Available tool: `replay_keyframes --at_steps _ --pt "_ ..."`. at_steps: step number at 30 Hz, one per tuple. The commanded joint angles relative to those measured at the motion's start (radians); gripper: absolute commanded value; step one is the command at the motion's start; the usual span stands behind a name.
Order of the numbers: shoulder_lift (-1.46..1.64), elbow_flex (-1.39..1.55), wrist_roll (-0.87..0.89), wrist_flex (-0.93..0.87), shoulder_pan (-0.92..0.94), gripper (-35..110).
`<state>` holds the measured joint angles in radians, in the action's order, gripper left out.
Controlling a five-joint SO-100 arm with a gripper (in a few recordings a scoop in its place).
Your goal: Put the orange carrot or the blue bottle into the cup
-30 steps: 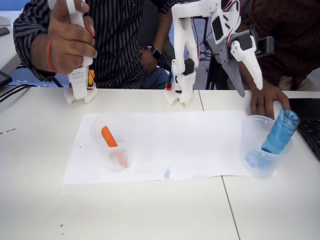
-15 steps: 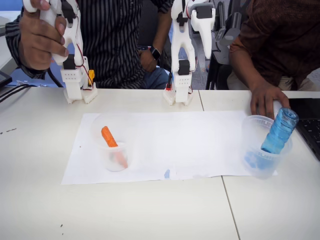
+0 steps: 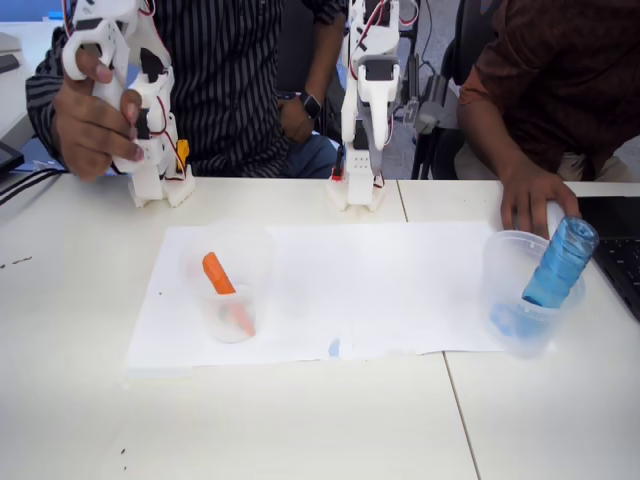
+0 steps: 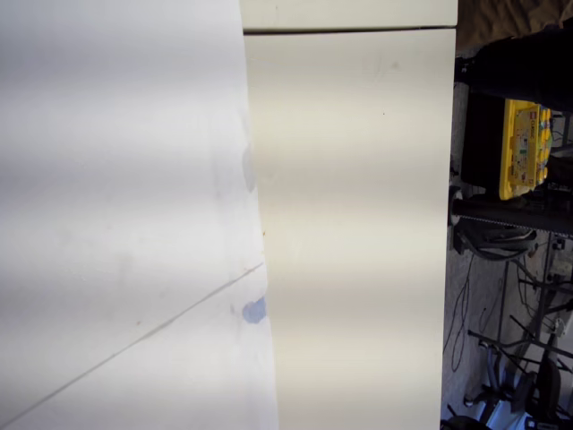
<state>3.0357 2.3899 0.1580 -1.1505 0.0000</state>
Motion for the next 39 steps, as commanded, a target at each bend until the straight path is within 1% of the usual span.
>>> replay_keyframes --at_steps 1,8,12,31,33,36,39 --pt "0.150 0.123 0.015 0.063 -0.005 31" --pt "0.316 0.387 0.015 0.114 -0.003 31" --pt "0.324 0.476 0.015 0.117 -0.003 31" --pt "0.322 0.655 0.015 0.117 -0.003 31" --pt "0.322 0.655 0.015 0.117 -0.003 29" --pt "0.322 0.655 0.014 0.118 -0.009 22" --pt "0.322 0.653 -0.035 0.121 -0.020 16"
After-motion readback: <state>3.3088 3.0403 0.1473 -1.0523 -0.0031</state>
